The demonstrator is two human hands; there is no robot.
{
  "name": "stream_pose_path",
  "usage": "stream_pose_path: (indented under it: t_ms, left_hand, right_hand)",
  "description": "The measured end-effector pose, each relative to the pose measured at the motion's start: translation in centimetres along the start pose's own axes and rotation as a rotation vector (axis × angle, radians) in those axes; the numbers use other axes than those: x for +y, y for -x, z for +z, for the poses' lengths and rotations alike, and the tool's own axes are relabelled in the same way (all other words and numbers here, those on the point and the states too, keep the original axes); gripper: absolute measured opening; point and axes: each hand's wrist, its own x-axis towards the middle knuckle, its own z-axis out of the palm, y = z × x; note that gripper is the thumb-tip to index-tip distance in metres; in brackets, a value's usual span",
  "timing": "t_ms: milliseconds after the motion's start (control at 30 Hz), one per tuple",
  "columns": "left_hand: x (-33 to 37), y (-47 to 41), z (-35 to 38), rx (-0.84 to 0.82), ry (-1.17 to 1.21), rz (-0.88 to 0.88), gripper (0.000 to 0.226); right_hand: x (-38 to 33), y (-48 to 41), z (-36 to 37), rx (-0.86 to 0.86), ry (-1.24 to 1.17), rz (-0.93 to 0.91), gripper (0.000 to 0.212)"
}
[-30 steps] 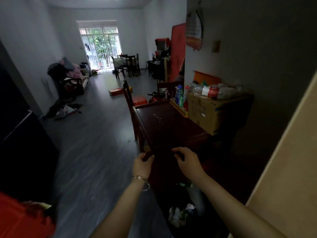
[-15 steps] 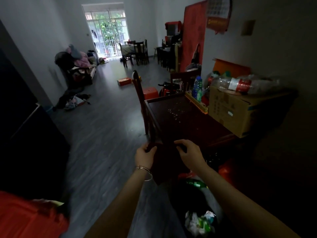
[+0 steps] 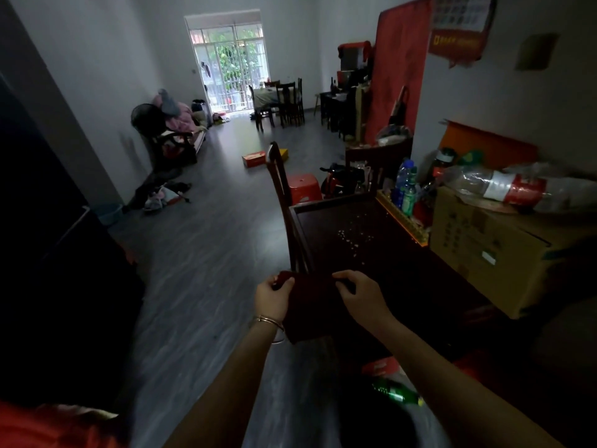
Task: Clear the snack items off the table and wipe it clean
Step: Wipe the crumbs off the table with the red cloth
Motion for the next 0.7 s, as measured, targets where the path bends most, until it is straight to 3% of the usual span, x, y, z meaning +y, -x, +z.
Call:
stream_pose_path:
  t_ms: [300, 700]
  left_hand:
    - [-1.6, -8.5, 2.1, -0.053, -0.127, -0.029, 0.009]
    - [-2.4, -28.3, 3.0, -0.248, -0.127, -0.034, 0.016]
  right_hand:
    - [2.4, -7.8, 2.1, -0.102, 0.014, 0.088, 0.025]
    - [2.7, -21.3, 10.0, -0.116, 0.164, 0.203, 0.064]
